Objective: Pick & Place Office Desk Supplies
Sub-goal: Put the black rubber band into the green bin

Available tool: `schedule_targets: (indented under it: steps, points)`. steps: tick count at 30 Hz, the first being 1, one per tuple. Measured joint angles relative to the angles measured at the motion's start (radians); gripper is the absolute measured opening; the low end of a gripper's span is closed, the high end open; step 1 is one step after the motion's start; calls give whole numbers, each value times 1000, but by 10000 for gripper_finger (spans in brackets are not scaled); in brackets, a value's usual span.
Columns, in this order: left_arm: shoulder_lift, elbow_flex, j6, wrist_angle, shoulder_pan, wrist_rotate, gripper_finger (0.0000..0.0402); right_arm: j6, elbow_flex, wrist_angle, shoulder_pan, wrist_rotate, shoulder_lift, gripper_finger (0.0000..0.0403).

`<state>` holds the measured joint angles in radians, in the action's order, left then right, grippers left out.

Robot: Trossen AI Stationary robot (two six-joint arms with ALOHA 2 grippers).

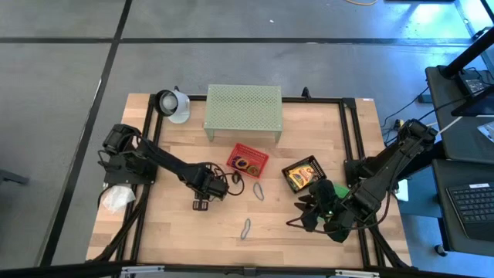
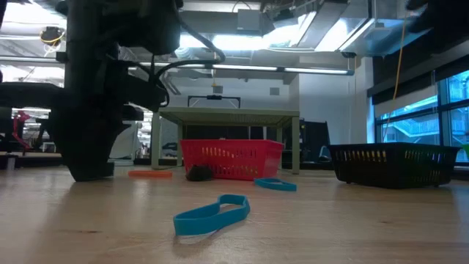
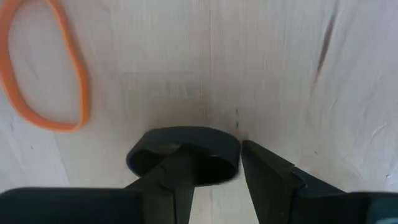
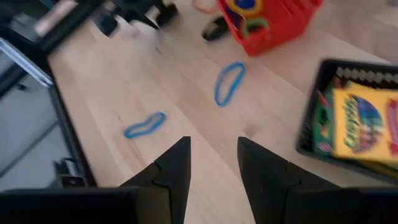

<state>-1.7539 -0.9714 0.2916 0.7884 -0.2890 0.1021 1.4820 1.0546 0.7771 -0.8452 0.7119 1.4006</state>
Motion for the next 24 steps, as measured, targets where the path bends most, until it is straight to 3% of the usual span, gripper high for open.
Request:
schedule_targets:
  steps: [4, 10, 18, 24]
  points:
    - [-8, 1, 0, 3, 1, -30, 101, -88, 0, -97, 0, 53, 0, 132]
    - [15, 2, 29, -4, 2, -74, 10, -214, 0, -199, 0, 90, 0, 132]
    - [69, -53, 54, -49, -35, -185, 2, -400, 0, -336, 7, 89, 41, 132]
    - [156, -76, 62, -283, -48, -217, 2, -670, -1, -558, 40, 57, 116, 132]
